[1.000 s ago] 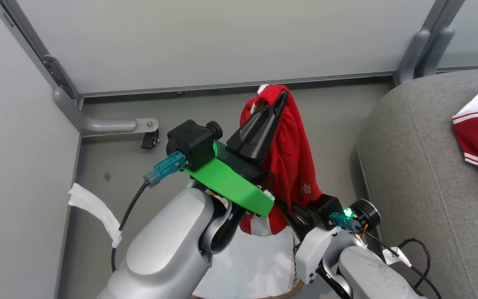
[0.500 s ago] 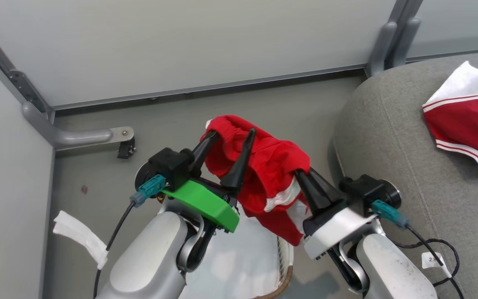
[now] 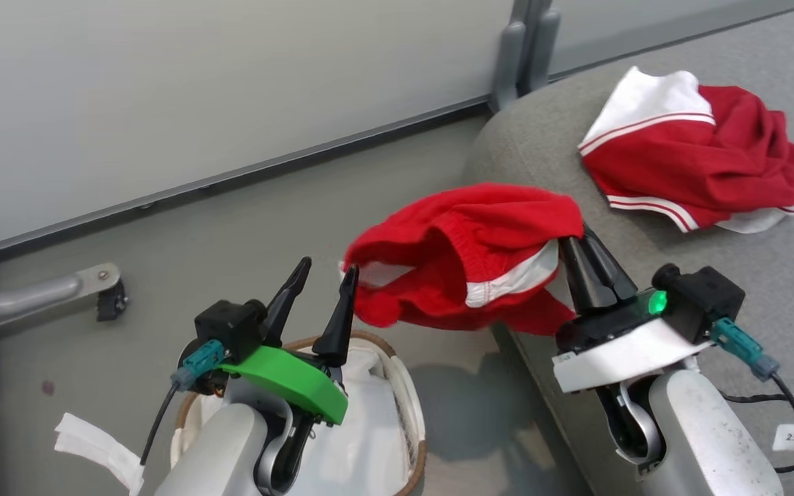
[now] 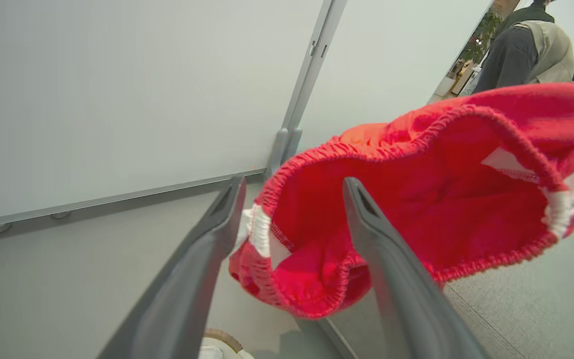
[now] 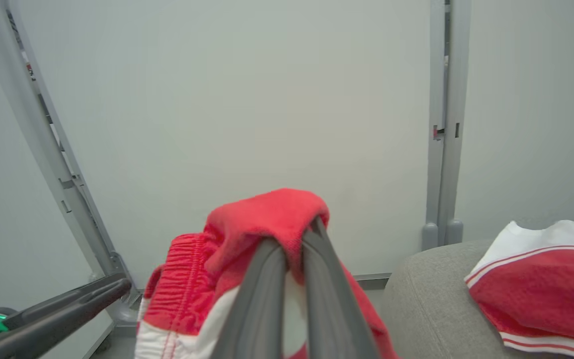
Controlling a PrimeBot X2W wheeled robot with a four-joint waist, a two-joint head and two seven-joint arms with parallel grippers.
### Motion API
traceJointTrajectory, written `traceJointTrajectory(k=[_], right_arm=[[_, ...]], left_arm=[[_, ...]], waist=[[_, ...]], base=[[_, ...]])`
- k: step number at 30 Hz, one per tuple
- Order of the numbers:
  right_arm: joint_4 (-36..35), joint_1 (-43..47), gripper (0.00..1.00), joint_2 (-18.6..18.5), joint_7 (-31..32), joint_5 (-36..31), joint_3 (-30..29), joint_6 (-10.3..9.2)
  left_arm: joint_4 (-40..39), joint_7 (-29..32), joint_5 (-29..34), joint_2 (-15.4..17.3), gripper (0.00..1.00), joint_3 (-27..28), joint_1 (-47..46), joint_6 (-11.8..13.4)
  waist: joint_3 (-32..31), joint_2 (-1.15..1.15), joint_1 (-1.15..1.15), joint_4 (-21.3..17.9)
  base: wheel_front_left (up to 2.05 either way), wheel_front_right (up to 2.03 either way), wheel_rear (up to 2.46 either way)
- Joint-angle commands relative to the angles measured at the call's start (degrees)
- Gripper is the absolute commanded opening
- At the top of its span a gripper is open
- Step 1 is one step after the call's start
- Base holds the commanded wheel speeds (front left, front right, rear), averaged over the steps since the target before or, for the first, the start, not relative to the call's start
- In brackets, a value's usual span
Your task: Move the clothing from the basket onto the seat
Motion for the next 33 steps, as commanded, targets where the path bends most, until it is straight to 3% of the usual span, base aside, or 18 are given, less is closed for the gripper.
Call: traceJointTrajectory(k=[1, 11, 17, 23, 33], right_arm=[[-1.00, 0.84, 0.00, -0.18, -0.13, 0.67, -0.69, -0.07], [-6.79, 1.51, 0.00, -0.17, -0.13, 2.17, -5.70, -0.07], [-11.36, 1.89, 0.00, -0.13, -0.14, 1.17, -12.63, -0.07], [-14.05, -1.53, 0.00, -0.36, -0.13, -4.10, -14.62, -0.06], [-9.51, -19.61, 0.00, -9.29, -0.13, -7.88, -18.41, -0.07]], left_arm=[[0.12, 0.04, 0.44, 0.67, 1.00, 0.72, 1.15, -0.19], [-0.67, 0.04, 2.04, 1.22, 1.00, 1.55, 3.19, -0.19], [-0.28, 0.04, 1.82, 1.22, 1.00, -2.21, 0.41, -0.19], [0.02, 0.04, 1.13, 2.20, 1.00, -4.71, -1.85, -0.19], [-5.10, 0.04, 3.32, 6.23, 1.00, -6.74, -7.14, -0.19]], waist=[[0.11, 0.00, 0.00, -7.05], [1.47, 0.00, 0.00, -18.02], [3.55, 0.00, 0.00, -19.19], [6.42, 0.00, 0.00, -19.54], [17.67, 0.00, 0.00, -18.33]], base=[[0.00, 0.00, 0.00], [0.00, 0.00, 0.00], [0.00, 0.00, 0.00], [0.00, 0.00, 0.00], [0.00, 0.00, 0.00]])
